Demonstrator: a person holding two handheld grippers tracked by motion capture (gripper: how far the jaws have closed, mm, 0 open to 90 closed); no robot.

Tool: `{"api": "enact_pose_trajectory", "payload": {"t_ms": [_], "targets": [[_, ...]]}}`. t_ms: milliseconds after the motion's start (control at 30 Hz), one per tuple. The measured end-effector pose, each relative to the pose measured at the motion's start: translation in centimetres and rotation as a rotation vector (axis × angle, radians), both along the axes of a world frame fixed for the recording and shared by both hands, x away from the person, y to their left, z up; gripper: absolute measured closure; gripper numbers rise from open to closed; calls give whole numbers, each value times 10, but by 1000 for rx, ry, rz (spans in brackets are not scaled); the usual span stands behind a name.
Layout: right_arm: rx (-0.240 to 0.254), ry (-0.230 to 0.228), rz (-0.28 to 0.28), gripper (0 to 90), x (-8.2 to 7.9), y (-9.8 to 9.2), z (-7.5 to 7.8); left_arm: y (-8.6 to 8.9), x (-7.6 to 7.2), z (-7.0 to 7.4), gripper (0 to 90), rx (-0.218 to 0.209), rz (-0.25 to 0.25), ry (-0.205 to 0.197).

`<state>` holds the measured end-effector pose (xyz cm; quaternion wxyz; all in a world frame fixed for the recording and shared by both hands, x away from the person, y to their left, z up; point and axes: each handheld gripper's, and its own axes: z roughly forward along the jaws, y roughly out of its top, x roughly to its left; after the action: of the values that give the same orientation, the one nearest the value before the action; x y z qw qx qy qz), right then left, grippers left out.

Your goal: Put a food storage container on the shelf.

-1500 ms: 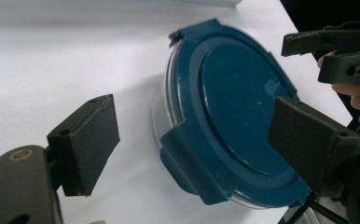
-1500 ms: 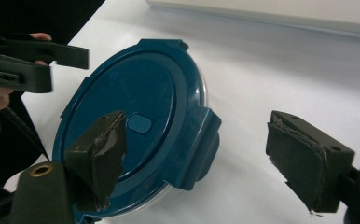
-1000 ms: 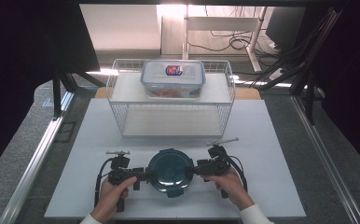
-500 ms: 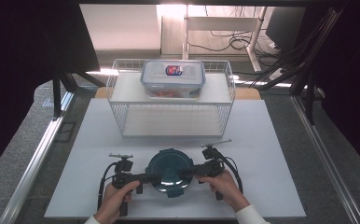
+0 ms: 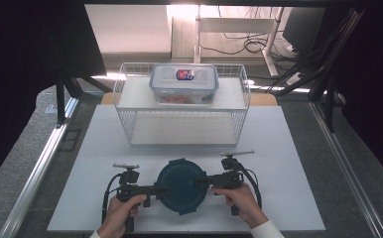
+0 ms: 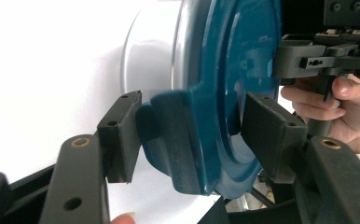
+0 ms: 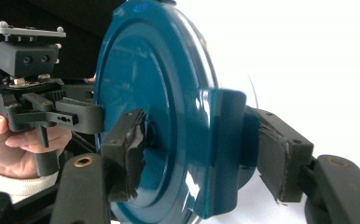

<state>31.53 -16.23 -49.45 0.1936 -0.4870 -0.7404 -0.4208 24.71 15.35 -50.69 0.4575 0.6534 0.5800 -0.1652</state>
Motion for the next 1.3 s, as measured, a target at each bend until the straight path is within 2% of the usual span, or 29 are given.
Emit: {"api": "enact_pose_trajectory", "payload": {"t_ms": [33, 200, 267, 333, 400, 500, 600, 800, 833, 900, 967, 1033, 1100, 1233, 1300], "targets": [[-11, -24, 10, 394, -3, 1, 3, 0, 0, 1, 403, 5, 0, -4], [-29, -59, 20, 395, -6, 4, 7, 2, 0, 2, 402, 3, -4, -12], [-29, -70, 23, 395, -6, 4, 9, 2, 0, 3, 403, 3, -6, -28], [-36, -102, 32, 395, -7, 3, 14, 2, -1, 7, 405, 3, -16, -51], [-36, -112, 34, 395, -7, 3, 17, 1, -1, 8, 406, 3, -18, -58], [-42, -152, 36, 395, -11, 2, 26, 2, -2, 15, 406, 2, -31, -95], [-41, -168, 37, 396, -12, 2, 30, 2, -3, 19, 406, 3, -31, -106], [-33, -201, 29, 396, -12, 1, 43, 0, 3, 34, 406, 16, -43, -141], [-37, -219, 26, 396, -10, 0, 51, 0, 5, 38, 406, 14, -47, -145], [-38, -228, 22, 396, -9, 0, 55, 0, 10, 45, 406, 9, -52, -148], [-30, -249, 12, 396, -5, -1, 65, 0, 16, 57, 406, 19, -54, -171], [-28, -252, 11, 396, -4, 0, 68, 1, 17, 59, 406, 20, -56, -178], [-29, -274, 8, 396, -1, 1, 76, 2, 20, 64, 406, 15, -55, -183], [-29, -284, 7, 396, 3, 3, 86, 4, 24, 72, 407, 12, -50, -195], [-24, -282, 4, 396, 6, 4, 91, 5, 28, 81, 409, 12, -43, -210]]}}
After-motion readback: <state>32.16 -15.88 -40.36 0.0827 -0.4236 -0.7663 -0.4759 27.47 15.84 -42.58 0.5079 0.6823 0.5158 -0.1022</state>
